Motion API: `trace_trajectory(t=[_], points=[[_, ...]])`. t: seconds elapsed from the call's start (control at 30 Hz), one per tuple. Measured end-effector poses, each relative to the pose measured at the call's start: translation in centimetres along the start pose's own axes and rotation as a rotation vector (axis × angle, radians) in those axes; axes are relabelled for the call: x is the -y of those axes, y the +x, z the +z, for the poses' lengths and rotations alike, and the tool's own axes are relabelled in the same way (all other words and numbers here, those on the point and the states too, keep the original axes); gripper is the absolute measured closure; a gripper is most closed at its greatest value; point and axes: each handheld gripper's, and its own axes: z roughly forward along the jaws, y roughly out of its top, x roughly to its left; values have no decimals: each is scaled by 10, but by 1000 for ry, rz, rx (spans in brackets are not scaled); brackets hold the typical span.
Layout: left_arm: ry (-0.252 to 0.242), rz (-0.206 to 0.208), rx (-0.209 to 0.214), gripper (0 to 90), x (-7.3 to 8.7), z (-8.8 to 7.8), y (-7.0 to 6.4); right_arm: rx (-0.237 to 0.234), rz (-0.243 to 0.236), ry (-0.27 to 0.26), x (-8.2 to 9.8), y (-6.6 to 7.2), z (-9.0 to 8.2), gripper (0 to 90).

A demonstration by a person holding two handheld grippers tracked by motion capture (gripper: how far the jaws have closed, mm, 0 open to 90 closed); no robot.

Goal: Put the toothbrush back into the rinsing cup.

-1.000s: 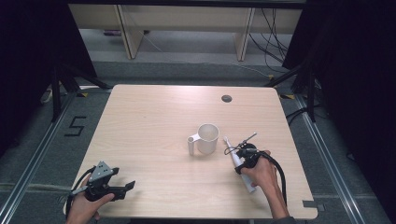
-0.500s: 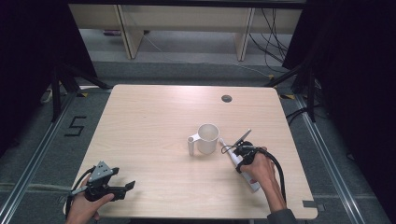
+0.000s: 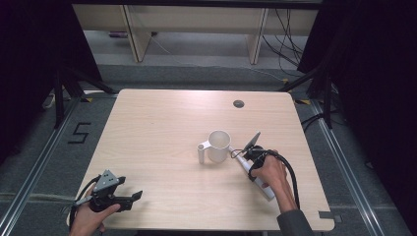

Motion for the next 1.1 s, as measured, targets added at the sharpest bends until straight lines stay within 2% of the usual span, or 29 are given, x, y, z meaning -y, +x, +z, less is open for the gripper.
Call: trace_trajectory(t=[0.03, 0.1, 0.13, 0.23, 0.3, 0.33, 0.37, 0.4, 0.43, 0.47, 0.5, 0.53, 0.6, 0.63, 0.67, 0.73, 0.87, 0.9, 1.0, 1.03, 1.07, 1.1], points=[[-5, 1, -5, 148, 0, 0, 0, -7, 18, 17, -1, 1, -1, 661], [-13, -2, -5, 148, 0, 0, -1, 7, 23, 29, -3, 3, -1, 664], [-12, -1, -6, 148, 0, 0, -1, 4, 12, 35, -3, 2, -1, 664], [-2, -1, -7, 148, 0, -1, -1, 12, -2, 32, -4, 2, 0, 666], [-15, -3, -5, 148, 0, 0, -1, 16, 22, 37, -3, 4, 0, 666], [-4, 4, -5, 148, 0, 0, 0, 17, 22, 32, -3, 4, 0, 667], [-7, 0, -5, 148, 0, 0, 0, 22, 9, 14, -3, 4, 1, 667], [-1, 6, -1, 148, 0, 0, 0, 11, -27, 6, -1, 0, 1, 667], [-1, 5, -3, 148, 0, 0, 0, 11, -27, 6, -1, 0, 1, 667], [-9, 2, -6, 148, 0, 0, -1, 8, 2, 16, -1, 3, 0, 667], [-2, 5, -5, 148, 0, 0, 0, 15, -24, 11, 0, 1, -1, 667], [-1, 6, -2, 148, 0, 0, 0, 20, -28, 9, 1, 1, -2, 668], [0, 6, -2, 148, 0, 0, 0, 11, 33, 7, 1, 3, -3, 668], [0, 7, -2, 148, 0, 0, 0, 3, -1, -2, 3, 0, -4, 668], [-3, 4, -2, 148, 0, 0, 0, 0, 15, 3, 3, 0, -6, 668], [-1, 3, -2, 148, 0, 0, 0, -1, -11, -17, 5, -3, -7, 668], [-4, 4, -4, 148, 0, 0, 0, 13, 32, -40, 6, -5, -13, 668], [-8, -2, -7, 148, 0, 0, -1, 3, 18, -49, 7, -7, -15, 668], [-1, -6, -4, 148, 0, 0, 0, 9, 29, -75, 8, -10, -21, 668], [-7, -7, -8, 148, 0, 0, -1, 13, 49, -89, 9, -11, -24, 668], [-8, -2, -7, 148, 0, 0, -1, 13, 41, -103, 10, -13, -27, 668], [-9, -2, -7, 149, 0, 0, -1, 13, 57, -108, 10, -14, -29, 668]])
